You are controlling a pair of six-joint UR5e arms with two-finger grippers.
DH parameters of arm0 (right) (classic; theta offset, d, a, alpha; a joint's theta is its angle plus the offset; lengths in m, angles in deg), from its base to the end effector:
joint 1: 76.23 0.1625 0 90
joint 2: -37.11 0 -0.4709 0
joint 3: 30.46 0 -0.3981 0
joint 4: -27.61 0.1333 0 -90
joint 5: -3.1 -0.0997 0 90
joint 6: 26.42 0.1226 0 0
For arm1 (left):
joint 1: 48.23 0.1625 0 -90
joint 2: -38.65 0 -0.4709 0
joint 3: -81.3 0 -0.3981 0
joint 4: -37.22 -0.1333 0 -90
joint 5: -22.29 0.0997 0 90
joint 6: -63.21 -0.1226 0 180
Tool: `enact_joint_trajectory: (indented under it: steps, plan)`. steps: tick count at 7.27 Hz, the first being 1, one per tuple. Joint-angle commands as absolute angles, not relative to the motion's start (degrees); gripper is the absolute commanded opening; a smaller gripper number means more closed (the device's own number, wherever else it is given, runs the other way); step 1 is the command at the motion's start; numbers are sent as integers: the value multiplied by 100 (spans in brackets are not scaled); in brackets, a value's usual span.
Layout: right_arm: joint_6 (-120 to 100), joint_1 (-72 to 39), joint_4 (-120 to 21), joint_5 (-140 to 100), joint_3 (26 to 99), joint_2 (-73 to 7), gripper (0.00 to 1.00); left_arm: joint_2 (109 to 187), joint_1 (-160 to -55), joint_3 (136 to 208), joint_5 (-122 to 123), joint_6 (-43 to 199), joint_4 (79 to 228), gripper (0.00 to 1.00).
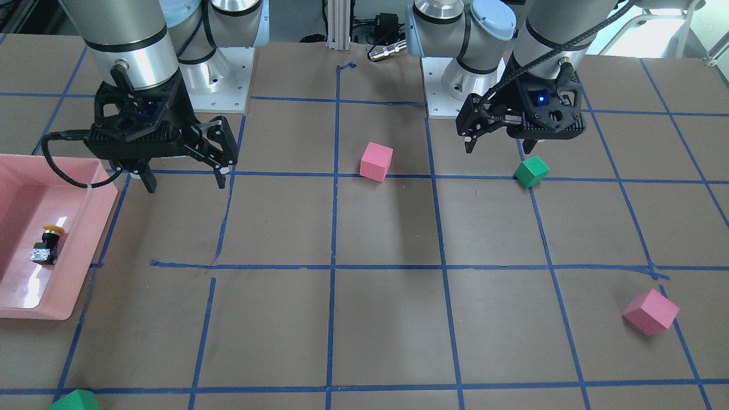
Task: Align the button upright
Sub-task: 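Move the right gripper over the pink tray toward the yellow button switch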
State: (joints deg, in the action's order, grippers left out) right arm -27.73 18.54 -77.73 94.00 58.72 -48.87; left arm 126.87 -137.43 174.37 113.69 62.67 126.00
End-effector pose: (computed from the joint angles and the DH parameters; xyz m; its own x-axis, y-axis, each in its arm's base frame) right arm 0.1770 -0.5409 0.5111 -0.9946 -0.1021 0.0202 -0.1041 0.9722 -0.2099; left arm -0.1235 -0.4847 0.5015 -0.9997 -0.0045 -0.0244 -0.0045 1.0000 0.0015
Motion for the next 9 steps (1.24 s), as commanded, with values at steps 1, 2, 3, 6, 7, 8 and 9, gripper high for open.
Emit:
enact_joint_trajectory:
  steps: [1, 2, 3, 6, 7, 8, 9]
  plan:
    - [-2844, 1860, -7760, 9441, 5884, -4859, 100, 12672, -13743, 17438, 11369, 6268, 12608, 100]
    - [-2871, 1747, -7707, 9485, 5884, -4832, 100, 12672, -13743, 17438, 11387, 6259, 12616, 100]
    - [-3002, 1363, -7689, 9407, 5884, -4797, 100, 12672, -13743, 17438, 11422, 6259, 12617, 100]
    - [-3491, -638, -7671, 9495, 5884, -4596, 100, 12672, -13743, 17446, 11422, 6259, 12625, 100]
    - [-4269, -1167, -7671, 9425, 5893, -4360, 100, 12672, -13743, 17446, 11431, 6259, 12625, 100]
    - [-4677, -1390, -7715, 9433, 5928, -4122, 100, 12672, -13743, 17446, 11431, 6259, 12634, 100]
    - [-4751, -1557, -7994, 9485, 6111, -4042, 100, 12672, -13743, 17446, 11422, 6259, 12617, 100]
